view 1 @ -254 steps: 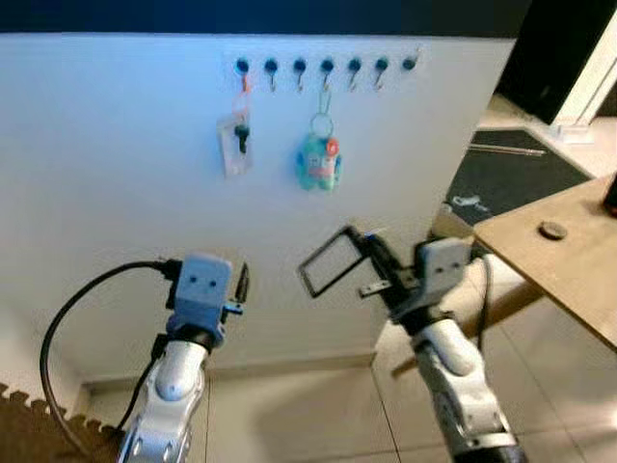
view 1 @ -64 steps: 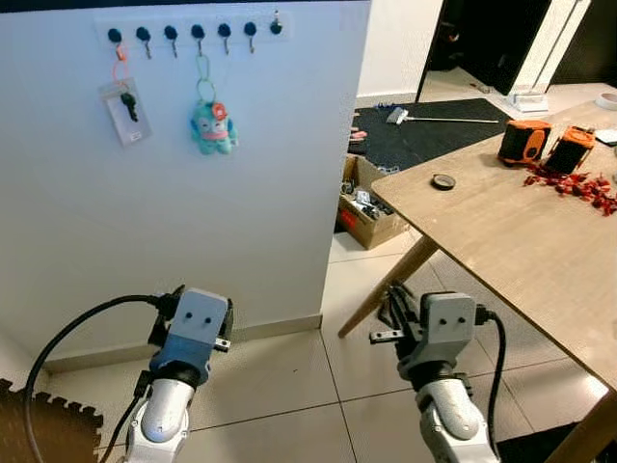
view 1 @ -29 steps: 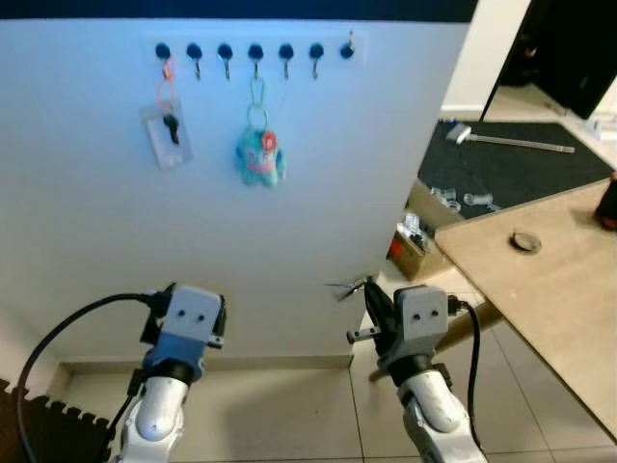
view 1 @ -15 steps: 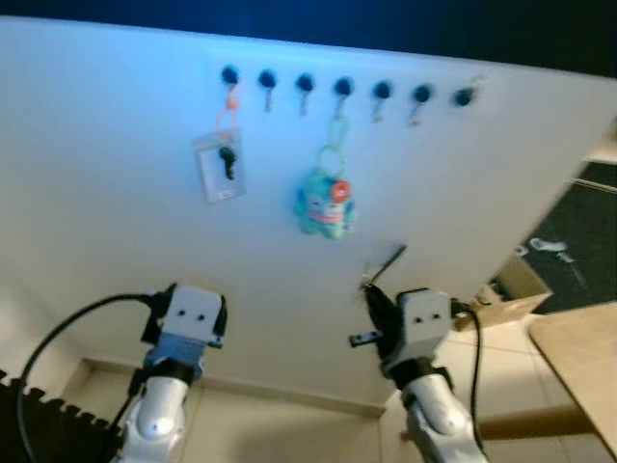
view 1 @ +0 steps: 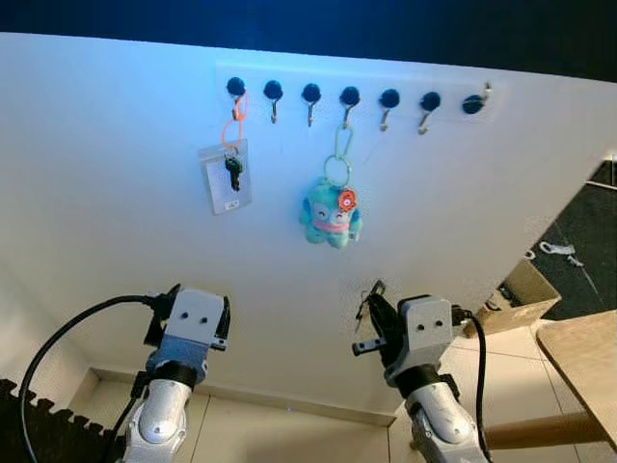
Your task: Hang keys on a hook
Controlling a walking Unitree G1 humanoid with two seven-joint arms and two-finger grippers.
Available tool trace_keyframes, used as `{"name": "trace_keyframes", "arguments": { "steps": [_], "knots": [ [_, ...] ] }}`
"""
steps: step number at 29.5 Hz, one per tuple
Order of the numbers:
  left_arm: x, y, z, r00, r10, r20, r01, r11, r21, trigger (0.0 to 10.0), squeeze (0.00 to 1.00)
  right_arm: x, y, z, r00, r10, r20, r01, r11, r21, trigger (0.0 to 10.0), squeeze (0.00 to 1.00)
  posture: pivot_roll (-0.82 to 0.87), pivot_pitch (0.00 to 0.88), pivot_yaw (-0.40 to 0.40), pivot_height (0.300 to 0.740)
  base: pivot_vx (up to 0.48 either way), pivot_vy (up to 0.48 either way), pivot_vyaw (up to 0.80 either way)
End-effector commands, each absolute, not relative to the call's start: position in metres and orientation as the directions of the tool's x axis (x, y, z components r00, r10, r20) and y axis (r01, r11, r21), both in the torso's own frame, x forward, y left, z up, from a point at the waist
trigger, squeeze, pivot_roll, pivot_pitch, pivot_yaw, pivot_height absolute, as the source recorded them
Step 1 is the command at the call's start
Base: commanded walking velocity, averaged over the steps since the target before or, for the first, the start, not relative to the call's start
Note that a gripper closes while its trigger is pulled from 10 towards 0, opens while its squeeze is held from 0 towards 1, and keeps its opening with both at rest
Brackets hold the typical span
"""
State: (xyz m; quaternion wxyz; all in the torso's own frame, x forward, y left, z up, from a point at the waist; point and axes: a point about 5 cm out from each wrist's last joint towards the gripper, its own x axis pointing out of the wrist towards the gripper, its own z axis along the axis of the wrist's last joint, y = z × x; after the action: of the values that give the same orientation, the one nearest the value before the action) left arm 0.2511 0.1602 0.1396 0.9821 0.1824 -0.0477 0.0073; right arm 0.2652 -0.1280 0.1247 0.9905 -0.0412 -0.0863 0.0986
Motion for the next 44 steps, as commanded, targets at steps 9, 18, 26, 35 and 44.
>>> {"name": "trace_keyframes", "arguments": {
  "steps": [9, 18, 26, 35, 44],
  "knots": [
    [0.250, 0.161, 0.132, 0.998, -0.010, 0.063, -0.013, 0.934, 0.358, 10.0, 0.00, 0.276, -0.121, 0.177, 0.912, 0.191, 0.364, -0.160, 0.981, -0.112, 10.0, 0.00, 0.12, 0.144, -0.007, 0.740, 0.000, 0.000, 0.00],
    [0.251, 0.160, 0.133, 0.998, -0.003, 0.064, -0.020, 0.934, 0.357, 10.0, 0.00, 0.288, -0.107, 0.233, 0.814, 0.196, 0.548, -0.147, 0.980, -0.132, 10.0, 0.00, 0.13, 0.148, -0.005, 0.740, 0.000, 0.000, 0.00],
    [0.252, 0.158, 0.134, 0.998, -0.009, 0.066, -0.015, 0.936, 0.353, 10.0, 0.00, 0.318, -0.123, 0.260, 0.805, 0.002, 0.593, 0.114, 0.981, -0.159, 10.0, 0.00, 0.14, 0.144, 0.002, 0.740, 0.000, 0.000, 0.00],
    [0.252, 0.158, 0.134, 0.998, -0.007, 0.069, -0.018, 0.935, 0.354, 10.0, 0.00, 0.334, -0.127, 0.285, 0.752, -0.032, 0.658, 0.216, 0.955, -0.201, 10.0, 0.00, 0.15, 0.147, 0.002, 0.740, 0.000, 0.000, 0.00],
    [0.252, 0.158, 0.135, 0.998, -0.004, 0.069, -0.021, 0.936, 0.353, 10.0, 0.00, 0.332, -0.111, 0.298, 0.694, 0.050, 0.718, 0.175, 0.956, -0.236, 10.0, 0.00, 0.16, 0.151, -0.003, 0.740, 0.000, 0.000, 0.00]
  ]
}}
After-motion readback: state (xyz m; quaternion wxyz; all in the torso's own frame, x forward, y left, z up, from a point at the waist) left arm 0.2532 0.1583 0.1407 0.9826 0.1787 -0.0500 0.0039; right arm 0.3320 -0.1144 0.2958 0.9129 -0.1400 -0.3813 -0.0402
